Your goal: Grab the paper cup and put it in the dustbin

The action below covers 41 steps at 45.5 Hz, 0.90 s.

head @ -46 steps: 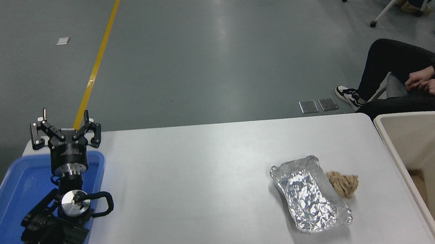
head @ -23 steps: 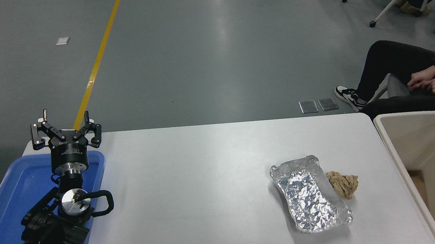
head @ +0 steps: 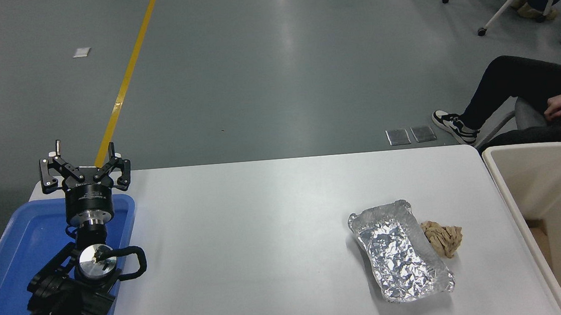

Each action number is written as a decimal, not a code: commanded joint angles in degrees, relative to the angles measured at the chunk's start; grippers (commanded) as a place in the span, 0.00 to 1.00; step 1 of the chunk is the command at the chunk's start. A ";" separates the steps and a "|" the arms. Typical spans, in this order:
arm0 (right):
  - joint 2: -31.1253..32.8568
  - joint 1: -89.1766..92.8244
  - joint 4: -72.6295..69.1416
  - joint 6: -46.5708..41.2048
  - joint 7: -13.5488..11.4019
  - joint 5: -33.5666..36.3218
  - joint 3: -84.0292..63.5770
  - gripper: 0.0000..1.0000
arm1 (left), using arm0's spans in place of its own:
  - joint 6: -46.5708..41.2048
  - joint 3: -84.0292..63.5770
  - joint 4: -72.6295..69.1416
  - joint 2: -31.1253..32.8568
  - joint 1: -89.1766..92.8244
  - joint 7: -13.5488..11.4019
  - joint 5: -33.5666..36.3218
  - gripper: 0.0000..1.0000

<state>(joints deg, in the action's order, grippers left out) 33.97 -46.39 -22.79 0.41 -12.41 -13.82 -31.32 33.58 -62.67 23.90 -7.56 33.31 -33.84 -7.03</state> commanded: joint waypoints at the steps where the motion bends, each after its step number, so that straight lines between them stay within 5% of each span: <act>1: -3.91 4.99 2.66 2.40 0.02 1.25 3.73 0.00 | -0.01 0.00 0.00 0.00 0.00 0.00 0.00 0.99; 7: -4.00 5.08 2.22 2.67 0.02 1.43 3.46 0.00 | -0.01 0.00 0.00 0.00 0.00 0.00 0.00 0.99; 14: -4.00 4.99 1.52 2.67 0.11 1.52 3.29 0.23 | -0.01 0.00 0.00 0.00 0.00 0.00 0.00 0.99; 15: -3.91 4.91 1.43 2.49 0.11 1.52 3.29 0.35 | -0.01 0.00 0.00 0.00 0.00 0.00 0.00 0.99; 17: -3.65 4.82 0.90 2.31 0.19 1.52 3.29 0.94 | -0.01 0.00 0.00 0.00 0.00 0.09 0.00 0.99; 18: -3.56 4.47 0.73 2.40 0.11 1.52 3.29 1.00 | -0.01 0.00 0.00 0.00 0.00 0.00 0.00 0.99; 27: -1.72 1.84 -1.99 1.88 0.20 1.25 3.20 1.00 | -0.01 0.00 0.00 0.00 0.00 0.09 0.00 0.99; 41: 11.65 -23.20 -28.44 0.38 -0.33 -3.40 -8.74 1.00 | -0.01 0.00 0.00 0.00 0.09 0.09 0.09 0.99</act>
<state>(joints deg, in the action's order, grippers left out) 38.57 -52.39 -35.17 1.68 -12.50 -13.90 -30.51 33.56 -62.66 23.91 -7.56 33.34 -33.74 -7.01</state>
